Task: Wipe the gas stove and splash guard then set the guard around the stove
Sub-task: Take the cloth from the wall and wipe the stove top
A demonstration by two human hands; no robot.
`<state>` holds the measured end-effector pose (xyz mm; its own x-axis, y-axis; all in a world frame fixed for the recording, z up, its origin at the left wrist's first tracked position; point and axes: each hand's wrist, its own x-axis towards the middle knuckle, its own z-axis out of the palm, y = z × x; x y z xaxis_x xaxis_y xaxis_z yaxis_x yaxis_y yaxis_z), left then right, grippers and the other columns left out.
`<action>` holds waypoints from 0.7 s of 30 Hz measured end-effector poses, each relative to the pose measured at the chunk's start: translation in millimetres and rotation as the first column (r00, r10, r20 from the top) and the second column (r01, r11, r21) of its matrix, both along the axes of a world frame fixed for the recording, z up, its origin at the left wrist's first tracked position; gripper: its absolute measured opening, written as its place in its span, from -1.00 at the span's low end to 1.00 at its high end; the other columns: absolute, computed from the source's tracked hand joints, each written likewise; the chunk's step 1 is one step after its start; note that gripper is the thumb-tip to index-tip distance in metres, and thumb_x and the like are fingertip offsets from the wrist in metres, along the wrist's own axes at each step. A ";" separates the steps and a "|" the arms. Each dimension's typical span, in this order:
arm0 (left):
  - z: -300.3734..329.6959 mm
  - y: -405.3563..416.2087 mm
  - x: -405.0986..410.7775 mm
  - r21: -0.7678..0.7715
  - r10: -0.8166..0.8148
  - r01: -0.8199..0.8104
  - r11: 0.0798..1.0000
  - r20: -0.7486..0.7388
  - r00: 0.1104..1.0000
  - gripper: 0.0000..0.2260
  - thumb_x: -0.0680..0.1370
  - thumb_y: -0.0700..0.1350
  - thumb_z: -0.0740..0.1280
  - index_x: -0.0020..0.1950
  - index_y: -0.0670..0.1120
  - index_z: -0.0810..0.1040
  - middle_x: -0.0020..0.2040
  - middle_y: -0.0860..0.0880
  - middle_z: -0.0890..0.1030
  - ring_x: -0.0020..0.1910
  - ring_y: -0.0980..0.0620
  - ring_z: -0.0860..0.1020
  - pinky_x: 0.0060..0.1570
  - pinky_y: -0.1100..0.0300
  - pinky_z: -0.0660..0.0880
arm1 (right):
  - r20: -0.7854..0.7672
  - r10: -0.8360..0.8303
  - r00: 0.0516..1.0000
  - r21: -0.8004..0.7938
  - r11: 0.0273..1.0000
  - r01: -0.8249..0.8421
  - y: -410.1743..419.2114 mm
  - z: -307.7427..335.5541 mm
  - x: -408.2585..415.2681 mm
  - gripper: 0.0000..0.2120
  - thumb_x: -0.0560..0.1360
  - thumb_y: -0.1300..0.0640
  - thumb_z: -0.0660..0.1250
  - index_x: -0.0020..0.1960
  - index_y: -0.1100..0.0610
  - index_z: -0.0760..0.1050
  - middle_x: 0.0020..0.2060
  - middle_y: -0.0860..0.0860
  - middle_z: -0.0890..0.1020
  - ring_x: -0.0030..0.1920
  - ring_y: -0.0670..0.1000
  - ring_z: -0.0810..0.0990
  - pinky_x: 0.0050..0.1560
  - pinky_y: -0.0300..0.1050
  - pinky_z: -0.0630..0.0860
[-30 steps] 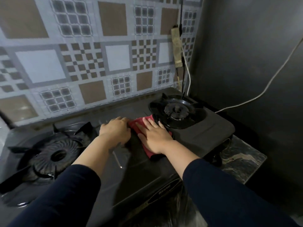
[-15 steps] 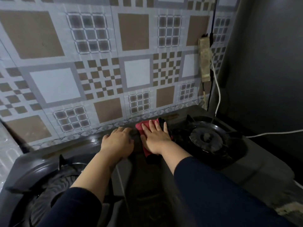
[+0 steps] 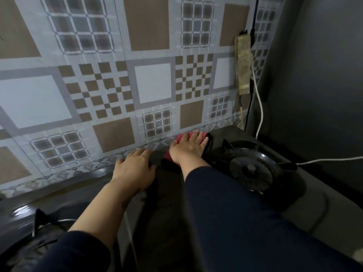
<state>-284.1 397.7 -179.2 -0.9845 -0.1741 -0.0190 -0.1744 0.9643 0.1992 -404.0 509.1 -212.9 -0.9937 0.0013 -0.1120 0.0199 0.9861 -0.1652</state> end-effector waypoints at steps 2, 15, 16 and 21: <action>-2.8 -2.1 -5.2 0.007 -0.015 0.015 1.000 0.004 1.000 -0.51 0.57 0.04 0.21 0.50 0.06 0.21 0.50 0.01 0.28 0.47 -0.05 0.27 0.42 -0.11 0.19 | 0.013 -0.131 0.991 -0.016 0.991 0.131 0.6 0.3 -19.3 -0.36 0.56 -0.17 -0.10 0.55 0.12 -0.09 0.54 0.22 -0.17 0.52 0.26 -0.25 0.43 0.24 -0.36; -2.7 -6.3 -32.9 0.036 -0.074 0.076 0.996 -0.038 0.996 -0.52 0.58 0.05 0.22 0.49 0.08 0.22 0.49 0.02 0.30 0.47 -0.03 0.26 0.44 -0.12 0.21 | 0.115 -0.416 0.902 0.057 0.909 0.412 57.9 7.5 -87.3 -0.20 0.50 -0.35 -0.06 0.54 0.08 -0.21 0.52 0.26 -0.24 0.49 0.33 -0.29 0.42 0.34 -0.33; -2.8 -6.5 -31.7 0.038 -0.066 0.067 0.997 -0.036 0.997 -0.52 0.58 0.05 0.22 0.49 0.08 0.22 0.49 0.02 0.30 0.47 -0.04 0.27 0.44 -0.13 0.22 | 0.120 -0.409 0.904 0.065 0.912 0.404 54.6 8.9 -82.2 -0.20 0.50 -0.35 -0.06 0.54 0.09 -0.22 0.51 0.28 -0.24 0.49 0.35 -0.29 0.41 0.36 -0.32; 3.1 -5.2 -9.5 0.044 0.004 -0.002 0.999 -0.038 0.999 -0.52 0.57 0.05 0.22 0.48 0.08 0.24 0.48 -0.01 0.31 0.45 -0.06 0.29 0.41 -0.11 0.26 | 0.122 -0.266 0.956 0.096 0.962 0.255 32.4 10.6 -46.1 -0.22 0.52 -0.32 -0.05 0.53 0.10 -0.24 0.50 0.32 -0.24 0.49 0.38 -0.25 0.42 0.37 -0.28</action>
<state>-293.6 392.5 -176.1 -0.9842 -0.1768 0.0107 -0.1687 0.9539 0.2481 -450.1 541.5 -202.4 -0.9339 0.2720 -0.2318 0.2941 0.9535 -0.0663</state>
